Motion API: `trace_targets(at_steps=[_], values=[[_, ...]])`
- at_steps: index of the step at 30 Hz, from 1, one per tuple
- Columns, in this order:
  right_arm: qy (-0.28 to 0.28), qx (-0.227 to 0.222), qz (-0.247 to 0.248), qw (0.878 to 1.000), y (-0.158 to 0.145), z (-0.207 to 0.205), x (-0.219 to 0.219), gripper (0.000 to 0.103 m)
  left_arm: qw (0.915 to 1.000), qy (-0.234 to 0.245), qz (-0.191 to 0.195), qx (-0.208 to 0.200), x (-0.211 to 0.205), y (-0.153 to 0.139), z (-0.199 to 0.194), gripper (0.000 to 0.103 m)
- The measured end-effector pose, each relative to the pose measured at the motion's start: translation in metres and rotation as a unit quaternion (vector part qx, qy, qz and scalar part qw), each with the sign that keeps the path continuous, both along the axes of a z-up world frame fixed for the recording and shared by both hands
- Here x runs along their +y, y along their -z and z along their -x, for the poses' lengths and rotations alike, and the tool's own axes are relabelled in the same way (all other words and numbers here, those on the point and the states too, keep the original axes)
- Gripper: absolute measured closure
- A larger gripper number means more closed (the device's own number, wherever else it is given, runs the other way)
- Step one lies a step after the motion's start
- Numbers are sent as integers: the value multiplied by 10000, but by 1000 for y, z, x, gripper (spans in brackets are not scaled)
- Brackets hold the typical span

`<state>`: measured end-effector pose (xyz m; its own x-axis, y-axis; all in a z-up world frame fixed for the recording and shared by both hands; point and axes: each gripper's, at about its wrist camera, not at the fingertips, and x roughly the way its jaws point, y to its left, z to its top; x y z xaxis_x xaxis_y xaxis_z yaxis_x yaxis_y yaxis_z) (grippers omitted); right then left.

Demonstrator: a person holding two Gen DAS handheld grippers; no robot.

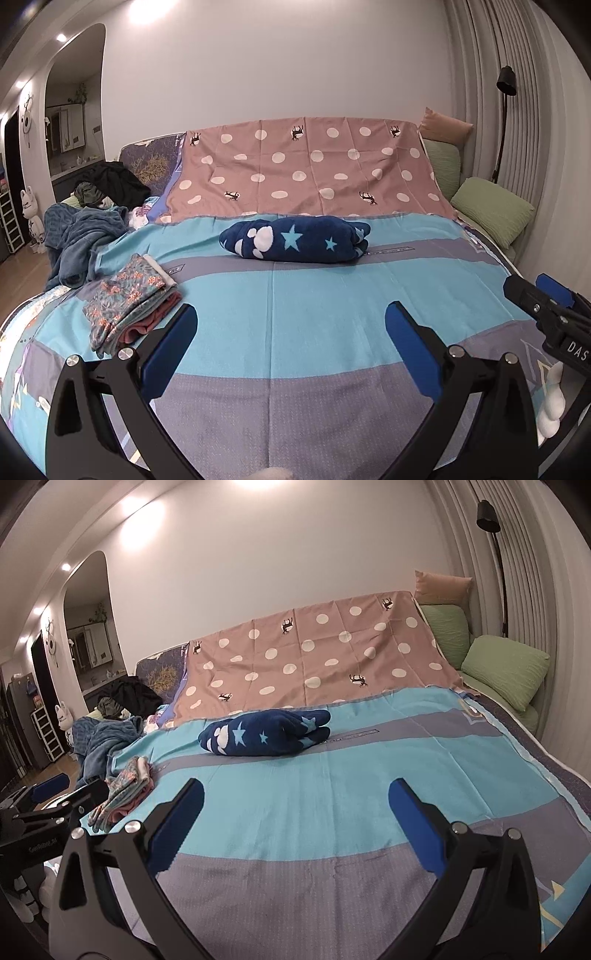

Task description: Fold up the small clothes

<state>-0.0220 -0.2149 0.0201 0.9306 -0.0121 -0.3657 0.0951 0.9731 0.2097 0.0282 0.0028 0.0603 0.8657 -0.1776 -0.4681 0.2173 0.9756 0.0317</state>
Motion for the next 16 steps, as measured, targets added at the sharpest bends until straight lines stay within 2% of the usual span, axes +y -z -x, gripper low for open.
trace_targets(at_steps=[6, 16], values=[[-11, 89, -17, 10000, 3, 0, 2, 2, 9994, -13, -296, -197, -11, 3, 10, 1], [22, 181, 45, 9998, 6, -2, 5, 2, 9996, 117, -228, -90, -13, 5, 8, 1]])
